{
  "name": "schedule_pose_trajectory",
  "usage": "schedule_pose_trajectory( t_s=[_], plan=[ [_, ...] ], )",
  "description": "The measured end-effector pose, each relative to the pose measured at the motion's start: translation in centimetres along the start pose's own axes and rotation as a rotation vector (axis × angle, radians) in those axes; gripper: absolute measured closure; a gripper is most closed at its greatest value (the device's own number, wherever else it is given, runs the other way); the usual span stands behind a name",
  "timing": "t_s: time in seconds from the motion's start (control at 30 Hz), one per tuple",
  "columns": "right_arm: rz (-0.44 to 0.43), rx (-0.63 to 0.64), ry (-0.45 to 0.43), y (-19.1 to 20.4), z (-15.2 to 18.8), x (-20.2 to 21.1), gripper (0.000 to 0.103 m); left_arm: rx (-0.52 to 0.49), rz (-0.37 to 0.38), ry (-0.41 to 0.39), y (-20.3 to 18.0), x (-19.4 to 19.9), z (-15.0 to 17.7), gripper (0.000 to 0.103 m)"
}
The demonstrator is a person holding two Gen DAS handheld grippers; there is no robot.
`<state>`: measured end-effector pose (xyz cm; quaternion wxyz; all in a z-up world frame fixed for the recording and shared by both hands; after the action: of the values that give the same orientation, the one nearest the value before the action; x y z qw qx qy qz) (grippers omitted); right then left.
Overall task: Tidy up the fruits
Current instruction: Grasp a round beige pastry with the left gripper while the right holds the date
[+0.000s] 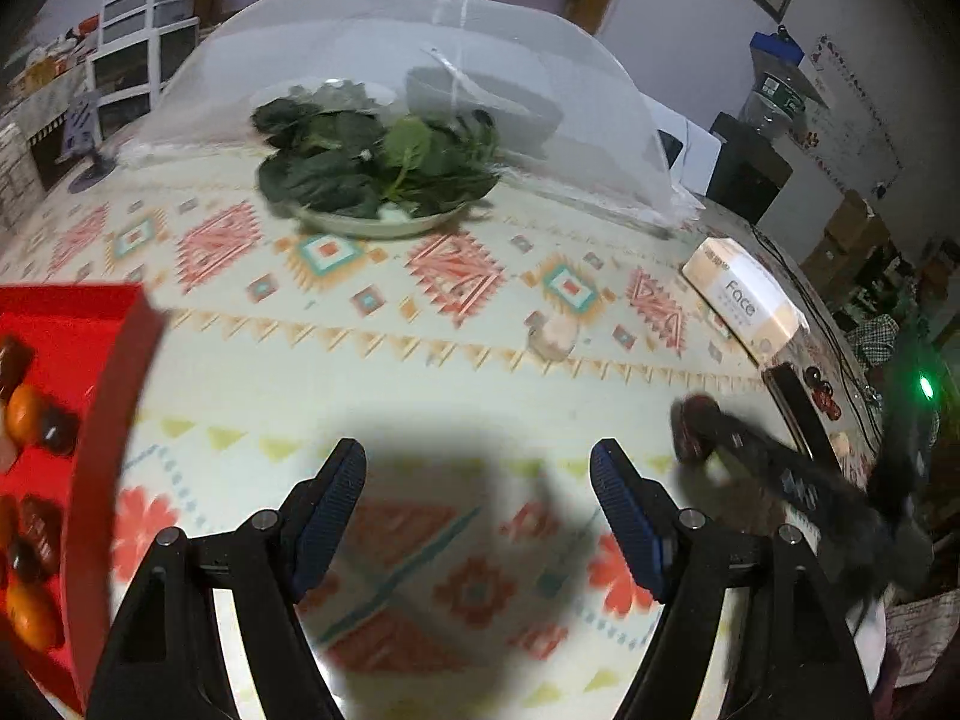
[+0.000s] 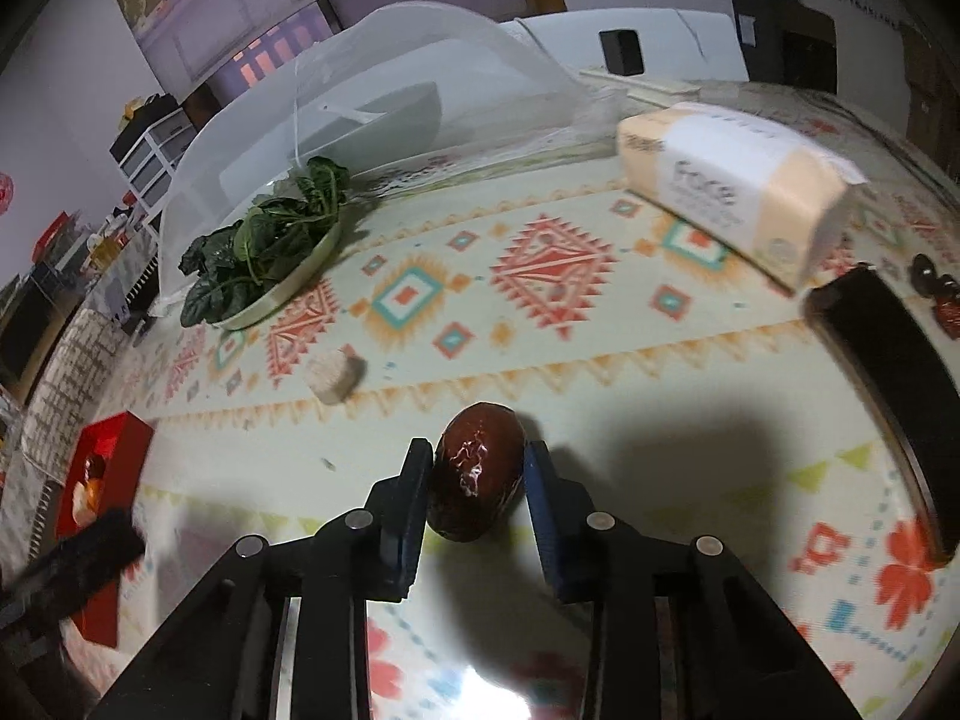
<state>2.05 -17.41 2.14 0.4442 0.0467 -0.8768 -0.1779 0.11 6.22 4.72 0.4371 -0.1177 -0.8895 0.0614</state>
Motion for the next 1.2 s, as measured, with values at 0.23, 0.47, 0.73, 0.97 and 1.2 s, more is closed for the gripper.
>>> schedule_pose_trajectory(
  t_s=[0.23, 0.47, 0.73, 0.97, 1.2],
  plan=[
    [-0.034, 0.040, -0.034, -1.2, 0.5, 1.3, 0.079, -0.037, 0.022, 0.013, -2.3, -4.5, -2.9, 0.028],
    [-0.079, 0.032, -0.021, -1.5, 0.4, 0.9, 0.078, -0.144, -0.037, 0.032, -5.0, -9.2, -4.8, 0.039],
    [-0.103, 0.039, 0.015, -1.1, 0.5, 0.0, 0.070, -0.251, -0.091, 0.038, -6.6, -11.4, -4.7, 0.075],
    [-0.093, 0.054, 0.026, -0.9, 0.6, -0.8, 0.068, -0.207, -0.063, -0.004, -5.5, -8.7, -4.0, 0.075],
    [-0.126, 0.017, 0.022, -1.5, 0.4, -0.9, 0.065, -0.168, -0.053, -0.083, -3.8, -2.3, -2.3, 0.075]
  ],
)
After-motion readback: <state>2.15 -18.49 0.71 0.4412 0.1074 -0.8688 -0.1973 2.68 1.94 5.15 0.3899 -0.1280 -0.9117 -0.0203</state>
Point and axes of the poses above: each gripper's, at about its wrist camera, not at the fingertips, and x roughly against the way its jaws point, y to its left, z to its underside, the point moved 1 cm from there along -x, roughly the way its jaws point, and after that the axes turned 6 degrees about -x, right-handed, at the moved point
